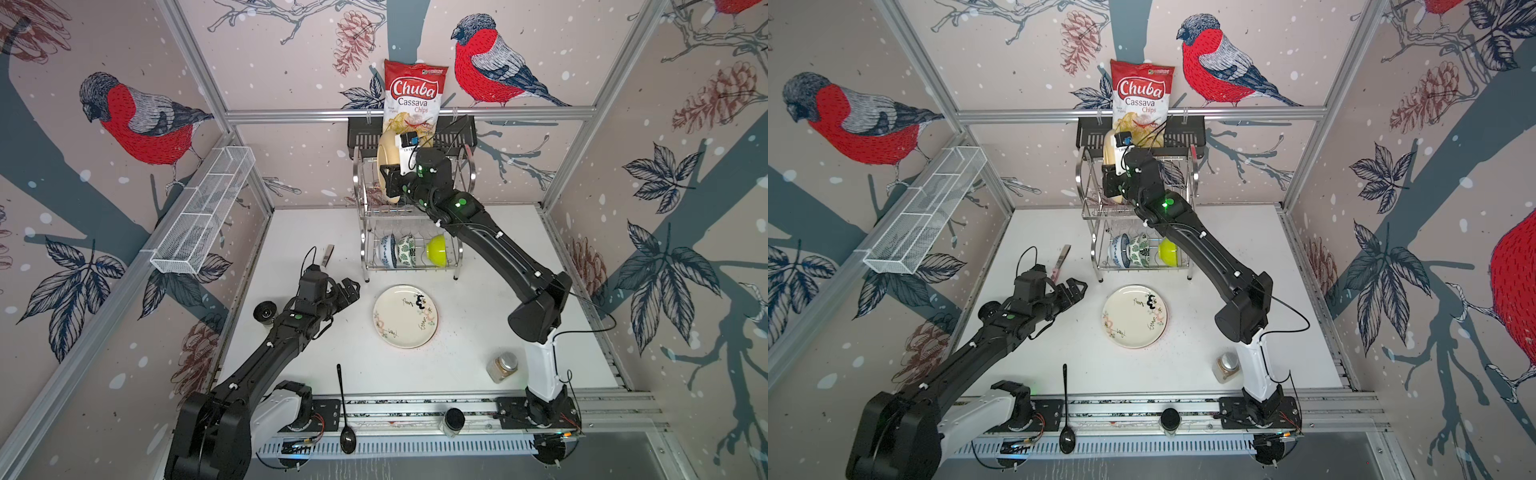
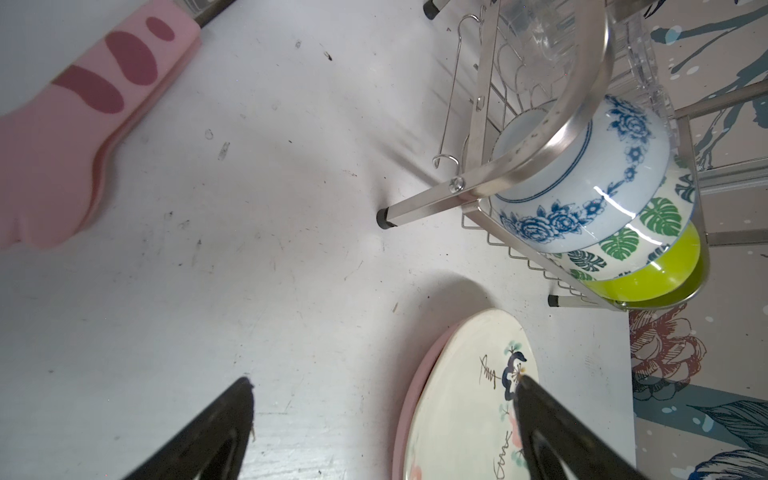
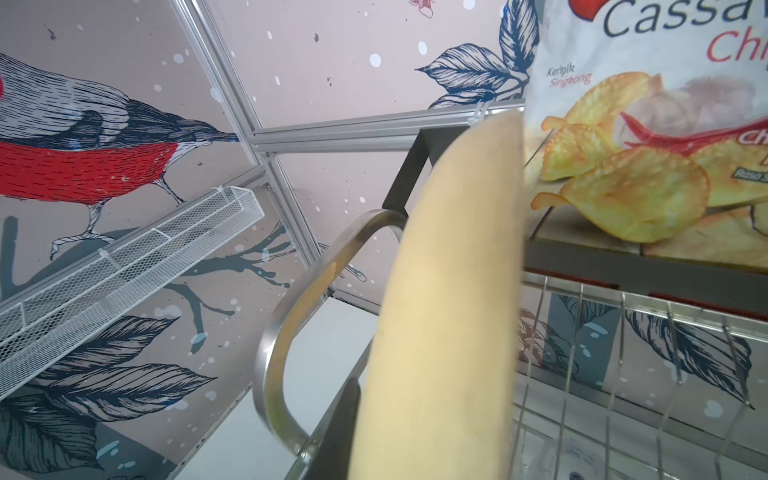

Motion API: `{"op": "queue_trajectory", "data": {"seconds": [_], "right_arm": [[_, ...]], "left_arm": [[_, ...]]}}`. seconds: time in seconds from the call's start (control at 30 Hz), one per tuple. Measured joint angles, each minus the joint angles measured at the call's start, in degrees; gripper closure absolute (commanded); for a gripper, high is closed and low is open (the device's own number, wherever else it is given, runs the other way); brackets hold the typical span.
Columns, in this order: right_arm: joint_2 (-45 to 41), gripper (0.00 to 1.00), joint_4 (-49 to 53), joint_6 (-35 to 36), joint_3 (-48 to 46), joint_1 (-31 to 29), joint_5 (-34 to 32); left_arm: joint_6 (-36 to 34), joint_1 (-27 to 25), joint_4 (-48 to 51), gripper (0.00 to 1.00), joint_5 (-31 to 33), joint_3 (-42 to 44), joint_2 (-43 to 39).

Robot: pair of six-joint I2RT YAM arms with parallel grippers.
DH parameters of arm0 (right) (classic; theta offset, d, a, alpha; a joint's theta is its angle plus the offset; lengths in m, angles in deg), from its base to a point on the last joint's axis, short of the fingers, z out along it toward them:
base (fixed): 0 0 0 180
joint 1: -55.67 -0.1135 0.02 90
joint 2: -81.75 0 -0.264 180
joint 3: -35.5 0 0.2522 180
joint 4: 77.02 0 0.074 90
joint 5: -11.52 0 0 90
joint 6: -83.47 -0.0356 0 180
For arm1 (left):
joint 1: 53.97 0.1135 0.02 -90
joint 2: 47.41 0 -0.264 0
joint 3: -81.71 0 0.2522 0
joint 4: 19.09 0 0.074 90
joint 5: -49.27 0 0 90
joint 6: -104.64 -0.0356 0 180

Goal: Unload the mixed dishes from the dish rack
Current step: 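Lift the yellow plate up out of the rack with the right gripper, then lower the yellow plate onto the plate stack while the left gripper reaches its rim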

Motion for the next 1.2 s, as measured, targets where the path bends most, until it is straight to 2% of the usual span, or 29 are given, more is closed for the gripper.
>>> {"op": "queue_trajectory", "data": {"seconds": [0.23, 0.4, 0.63, 0.83, 0.97, 1.07, 1.2], "right_arm": [[-6.6, 0.91, -0.9, -0.9, -5.2, -2.3, 0.5], [-15.3, 0.91, -3.4, 0.0, -15.7, -6.0, -1.9], [-28.6, 0.91, -8.4, 6.8, -31.8, -15.9, -12.1], [-37.0, 0.94, -11.6, 9.8, -44.4, -23.2, -22.7], [-42.0, 0.94, -14.3, 13.8, -54.2, -31.9, -30.0], [-44.1, 0.95, -16.1, 16.5, -59.5, -36.9, -34.2], [-43.0, 0.98, -17.6, 18.6, -64.7, -39.4, -41.1]], "left_arm": [[-0.2, 0.1, 0.0, 0.04, 0.0, 0.0, -2.0], [-1.4, 1.0, 0.9, 0.04, 0.0, -0.7, -2.6], [-2.6, 1.9, 1.8, 0.03, 0.1, -1.6, -4.7], [-3.1, 2.7, 3.0, 0.03, 1.7, -3.8, -7.8], [-3.7, 4.2, 6.0, 0.03, 2.1, -6.1, -8.9], [-4.7, 5.4, 8.6, 0.03, 2.0, -8.6, -9.4], [-6.7, 5.9, 12.6, 0.04, 1.7, -12.6, -10.1]]}}
